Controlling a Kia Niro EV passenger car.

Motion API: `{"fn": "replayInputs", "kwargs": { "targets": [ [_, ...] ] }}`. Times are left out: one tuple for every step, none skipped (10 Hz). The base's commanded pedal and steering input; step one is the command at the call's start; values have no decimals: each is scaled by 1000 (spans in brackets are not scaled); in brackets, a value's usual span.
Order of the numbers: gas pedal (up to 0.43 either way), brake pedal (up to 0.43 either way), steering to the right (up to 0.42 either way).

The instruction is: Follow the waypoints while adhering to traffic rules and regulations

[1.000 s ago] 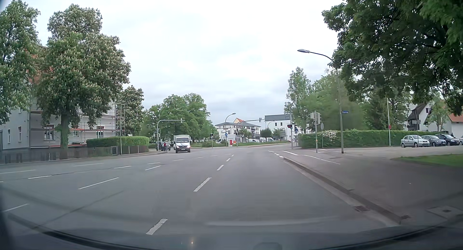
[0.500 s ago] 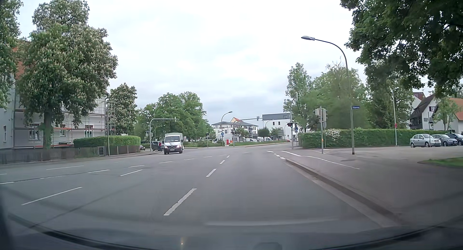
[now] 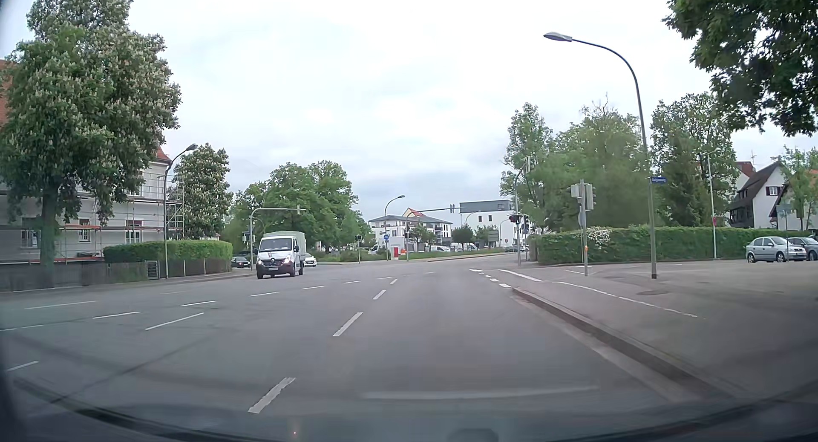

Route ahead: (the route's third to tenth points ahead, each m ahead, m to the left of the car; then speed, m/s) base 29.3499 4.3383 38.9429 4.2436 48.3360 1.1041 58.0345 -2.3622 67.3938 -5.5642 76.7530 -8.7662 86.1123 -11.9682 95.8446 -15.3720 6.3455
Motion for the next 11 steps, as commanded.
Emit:
{"fn": "replayInputs", "kwargs": {
  "targets": [
    [248,0,10],
    [248,0,8],
    [248,0,6],
    [248,0,6],
    [240,0,6],
    [240,0,6],
    [240,0,5],
    [240,0,5],
    [240,0,4],
    [220,0,1],
    [118,0,-3]
  ]
}}
